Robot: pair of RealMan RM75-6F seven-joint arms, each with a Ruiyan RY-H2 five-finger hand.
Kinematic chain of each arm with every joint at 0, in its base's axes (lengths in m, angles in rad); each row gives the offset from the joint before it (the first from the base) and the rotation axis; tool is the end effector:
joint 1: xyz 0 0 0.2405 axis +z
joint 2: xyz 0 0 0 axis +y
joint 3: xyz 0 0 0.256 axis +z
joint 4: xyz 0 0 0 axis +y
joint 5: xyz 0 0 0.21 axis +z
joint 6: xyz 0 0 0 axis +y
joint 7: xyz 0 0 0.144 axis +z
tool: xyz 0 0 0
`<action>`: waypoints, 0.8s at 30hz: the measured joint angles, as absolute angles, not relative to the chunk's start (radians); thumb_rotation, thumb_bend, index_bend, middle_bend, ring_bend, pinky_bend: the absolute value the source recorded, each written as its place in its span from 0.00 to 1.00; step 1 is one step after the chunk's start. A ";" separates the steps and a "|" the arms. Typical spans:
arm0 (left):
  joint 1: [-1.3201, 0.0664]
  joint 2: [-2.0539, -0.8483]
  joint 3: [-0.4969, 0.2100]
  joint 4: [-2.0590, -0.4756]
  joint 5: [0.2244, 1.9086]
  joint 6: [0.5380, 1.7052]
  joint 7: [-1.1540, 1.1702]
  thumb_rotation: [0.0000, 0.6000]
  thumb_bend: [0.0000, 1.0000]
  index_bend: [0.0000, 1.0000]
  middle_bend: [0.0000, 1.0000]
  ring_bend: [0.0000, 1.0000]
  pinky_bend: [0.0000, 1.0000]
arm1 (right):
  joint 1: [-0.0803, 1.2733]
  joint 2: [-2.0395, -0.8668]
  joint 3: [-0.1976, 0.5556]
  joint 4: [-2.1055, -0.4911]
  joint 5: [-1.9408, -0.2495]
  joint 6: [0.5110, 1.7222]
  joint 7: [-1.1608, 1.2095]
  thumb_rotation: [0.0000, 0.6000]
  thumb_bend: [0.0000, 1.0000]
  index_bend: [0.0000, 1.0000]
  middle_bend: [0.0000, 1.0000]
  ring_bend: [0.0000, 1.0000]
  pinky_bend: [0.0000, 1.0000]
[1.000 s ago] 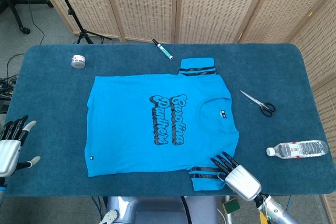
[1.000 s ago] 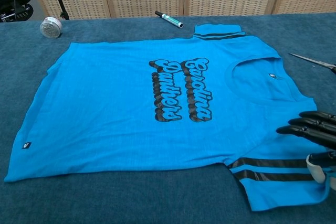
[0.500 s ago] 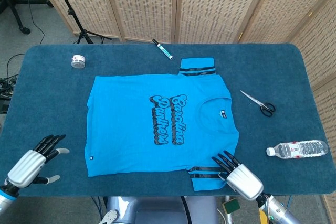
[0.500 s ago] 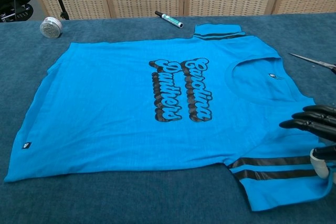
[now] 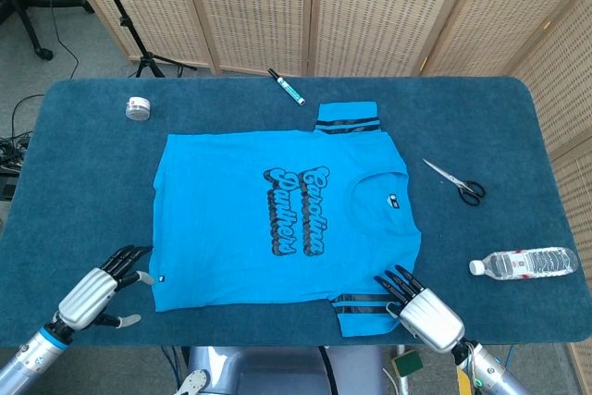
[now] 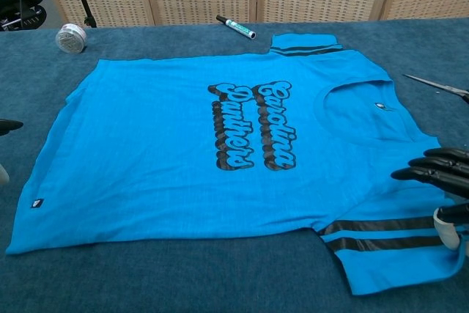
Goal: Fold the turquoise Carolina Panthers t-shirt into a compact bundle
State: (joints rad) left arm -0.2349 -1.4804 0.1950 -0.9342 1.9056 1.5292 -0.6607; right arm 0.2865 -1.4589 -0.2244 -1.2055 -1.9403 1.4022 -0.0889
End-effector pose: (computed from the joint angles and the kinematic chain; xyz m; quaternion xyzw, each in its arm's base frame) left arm -0.3333 0.1766 0.0484 -0.7173 -0.4461 -0.4550 0.2819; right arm -0.2845 -0.1634 0.0142 0.8378 -0.2293 0.3585 0.3422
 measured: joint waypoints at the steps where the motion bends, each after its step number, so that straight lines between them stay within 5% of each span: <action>1: -0.237 -1.487 0.197 -0.929 1.905 1.525 -0.661 1.00 0.09 0.41 0.00 0.00 0.00 | 0.287 -1.460 -0.224 -1.204 -1.939 1.400 -0.089 1.00 0.52 0.64 0.08 0.00 0.00; 24: -0.248 -1.616 0.218 -0.792 1.854 1.476 -0.638 1.00 0.10 0.42 0.00 0.00 0.00 | 0.287 -1.467 -0.222 -1.193 -1.931 1.393 -0.092 1.00 0.52 0.64 0.09 0.00 0.00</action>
State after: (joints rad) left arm -0.2478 -1.6161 0.2180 -0.7916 1.8543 1.4758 -0.6384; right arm 0.2870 -1.4671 -0.2224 -1.1933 -1.9314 1.3931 -0.0916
